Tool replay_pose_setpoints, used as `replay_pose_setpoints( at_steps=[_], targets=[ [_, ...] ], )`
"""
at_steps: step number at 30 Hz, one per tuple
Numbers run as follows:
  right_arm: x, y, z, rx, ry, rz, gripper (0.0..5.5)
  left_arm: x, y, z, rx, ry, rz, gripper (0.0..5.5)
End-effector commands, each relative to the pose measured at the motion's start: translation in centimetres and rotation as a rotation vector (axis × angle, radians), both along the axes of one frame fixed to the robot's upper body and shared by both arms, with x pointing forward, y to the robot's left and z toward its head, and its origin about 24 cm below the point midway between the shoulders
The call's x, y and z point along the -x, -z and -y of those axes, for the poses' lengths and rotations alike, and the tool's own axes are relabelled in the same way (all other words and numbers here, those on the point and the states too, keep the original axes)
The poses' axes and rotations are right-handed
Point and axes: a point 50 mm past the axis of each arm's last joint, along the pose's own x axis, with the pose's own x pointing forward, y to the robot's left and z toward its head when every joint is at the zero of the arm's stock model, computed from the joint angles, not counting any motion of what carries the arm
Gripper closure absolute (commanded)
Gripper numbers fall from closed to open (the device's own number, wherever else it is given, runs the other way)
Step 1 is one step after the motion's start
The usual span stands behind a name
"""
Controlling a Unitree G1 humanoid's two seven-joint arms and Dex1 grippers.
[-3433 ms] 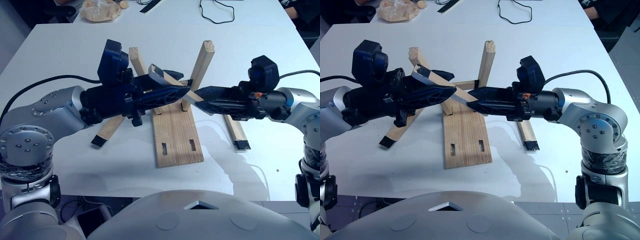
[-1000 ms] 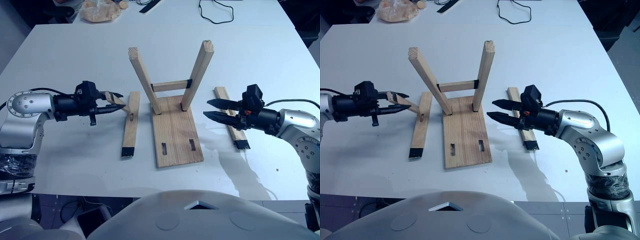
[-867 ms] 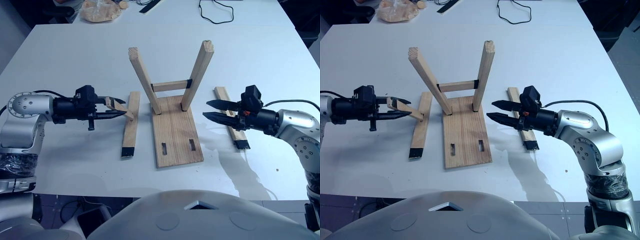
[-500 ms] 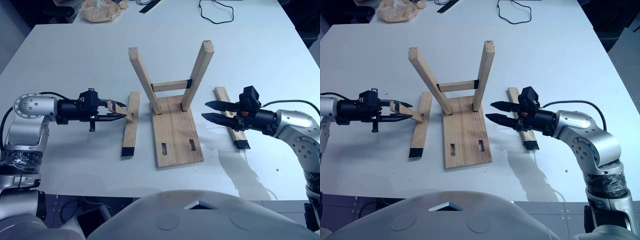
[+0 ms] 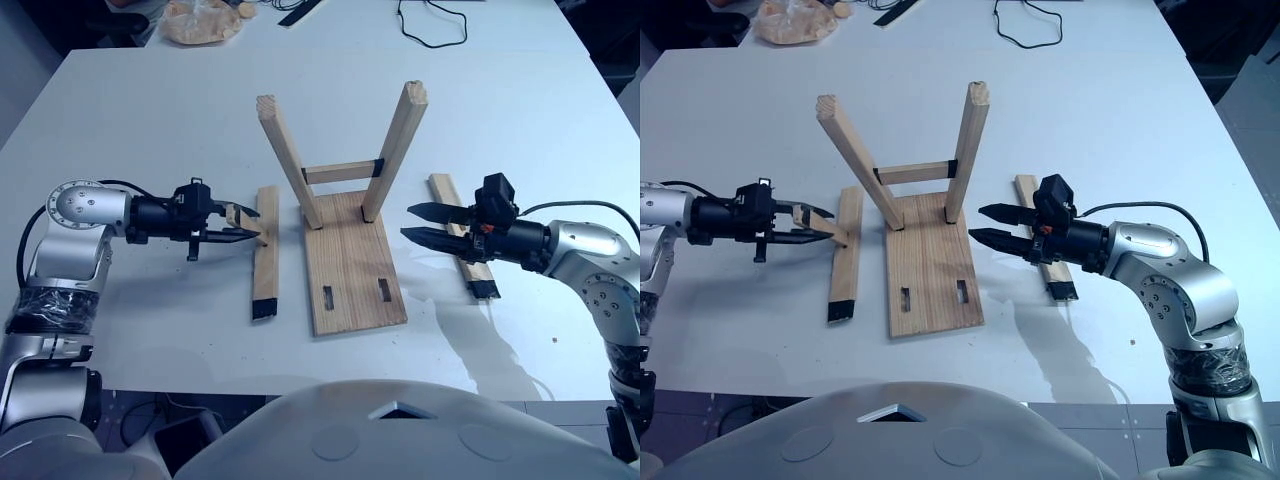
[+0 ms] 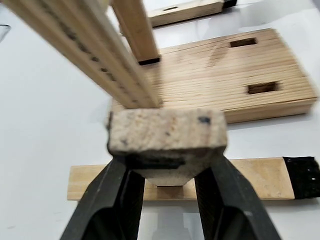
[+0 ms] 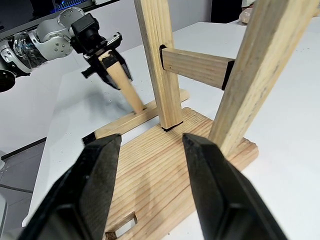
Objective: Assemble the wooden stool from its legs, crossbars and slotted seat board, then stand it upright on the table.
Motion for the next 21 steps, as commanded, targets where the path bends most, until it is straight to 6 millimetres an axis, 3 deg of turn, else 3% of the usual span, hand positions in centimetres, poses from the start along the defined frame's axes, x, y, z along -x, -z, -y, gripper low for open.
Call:
replay_pose_setpoints(
  at_steps=[1, 14, 21],
  targets=[
    [-0.1, -0.2, -0.1, 0.014, 0.000, 0.015, 3.24, 2.4, 2.2, 0.3, -0.060, 0.038, -0.236, 4.21],
    [-0.5, -0.3, 0.0, 0.020, -0.009, 0.020, 3.24, 5.7, 4.9, 1.5, -0.097, -0.006, -0.271, 4.21],
    [-0.7, -0.3, 0.1, 0.022, -0.019, 0.022, 3.24, 5.5, 5.1, 1.2, -0.087, -0.081, -0.266, 4.21]
  ],
)
